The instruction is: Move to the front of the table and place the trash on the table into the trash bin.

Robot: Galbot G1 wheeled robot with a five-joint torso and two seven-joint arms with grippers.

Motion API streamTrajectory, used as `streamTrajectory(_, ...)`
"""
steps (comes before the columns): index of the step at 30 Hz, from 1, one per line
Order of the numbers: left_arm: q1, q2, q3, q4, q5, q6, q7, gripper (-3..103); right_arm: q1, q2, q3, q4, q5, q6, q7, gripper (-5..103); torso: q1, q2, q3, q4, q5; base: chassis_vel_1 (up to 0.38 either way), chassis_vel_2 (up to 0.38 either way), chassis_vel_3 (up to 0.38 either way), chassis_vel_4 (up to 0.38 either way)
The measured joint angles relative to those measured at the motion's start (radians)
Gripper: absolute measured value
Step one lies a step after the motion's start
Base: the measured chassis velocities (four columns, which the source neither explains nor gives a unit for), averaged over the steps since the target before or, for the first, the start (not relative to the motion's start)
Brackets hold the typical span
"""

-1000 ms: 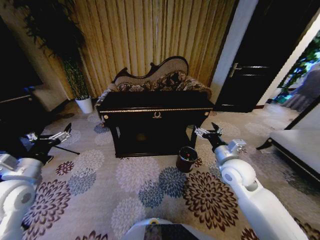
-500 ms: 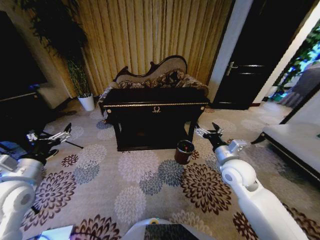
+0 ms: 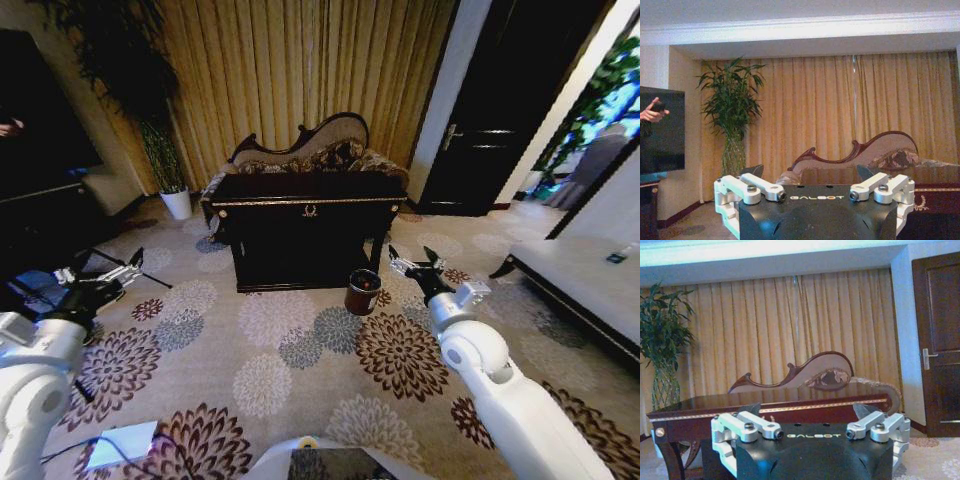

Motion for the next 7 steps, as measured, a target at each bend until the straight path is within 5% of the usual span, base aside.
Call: streamTrajectory(7, 0.003, -0.004, 0.014, 0.007, 0.003, -0.043, -0.015, 100, 0.003, 0.001, -0.002, -0.007, -0.011, -0.009, 0.000, 100, 0.000, 0.000, 0.000, -0.0005, 0.0007, -0.006, 0.006, 0.004, -0.007)
